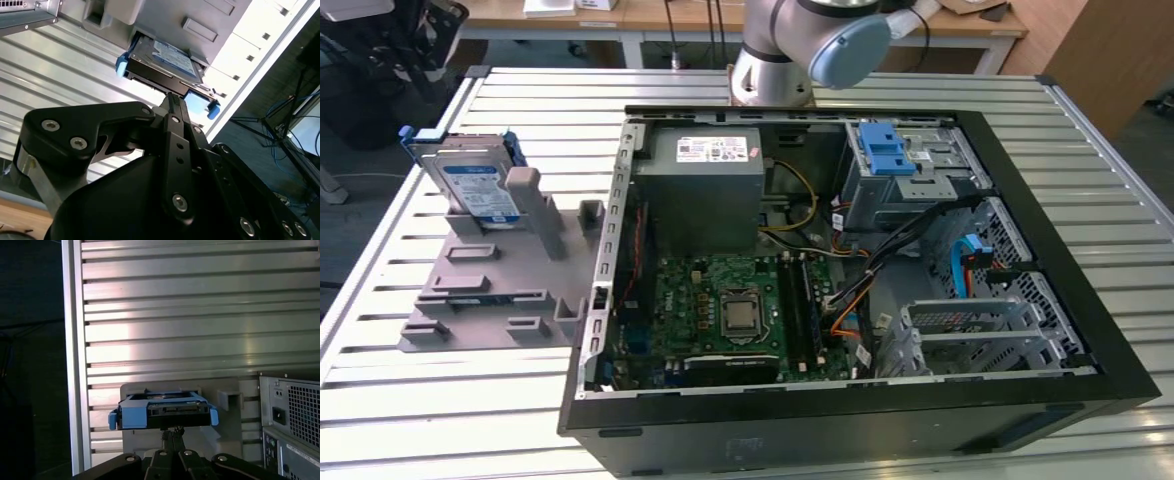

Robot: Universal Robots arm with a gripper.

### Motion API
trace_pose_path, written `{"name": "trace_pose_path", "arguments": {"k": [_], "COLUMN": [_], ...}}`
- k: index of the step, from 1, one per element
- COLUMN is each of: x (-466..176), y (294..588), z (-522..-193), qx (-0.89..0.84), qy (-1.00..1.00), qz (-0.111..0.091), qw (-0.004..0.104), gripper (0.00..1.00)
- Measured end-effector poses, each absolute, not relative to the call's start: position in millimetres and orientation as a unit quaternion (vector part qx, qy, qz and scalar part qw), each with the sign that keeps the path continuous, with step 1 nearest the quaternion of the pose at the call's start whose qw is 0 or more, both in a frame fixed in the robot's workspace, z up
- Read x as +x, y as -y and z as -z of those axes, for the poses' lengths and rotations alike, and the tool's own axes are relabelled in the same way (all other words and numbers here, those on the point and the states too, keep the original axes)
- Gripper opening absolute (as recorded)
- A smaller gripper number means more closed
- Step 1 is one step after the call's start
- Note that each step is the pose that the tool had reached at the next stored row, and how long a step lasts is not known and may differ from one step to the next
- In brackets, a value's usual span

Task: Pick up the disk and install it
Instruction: 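Reach for the disk, then pick up the disk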

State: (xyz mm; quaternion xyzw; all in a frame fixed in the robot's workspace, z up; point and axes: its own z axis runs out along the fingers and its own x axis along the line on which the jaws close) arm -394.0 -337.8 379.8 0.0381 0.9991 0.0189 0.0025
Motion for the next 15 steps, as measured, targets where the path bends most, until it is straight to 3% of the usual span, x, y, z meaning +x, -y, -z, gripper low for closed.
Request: {"name": "trace_pose_path", "arguments": {"k": [15], "x": [-418], "y": [338], "z": [-378], "qx": [0.038], "qy": [-0.999], "qz": [-0.015], "qw": [0.003], "gripper": [0.11]}}
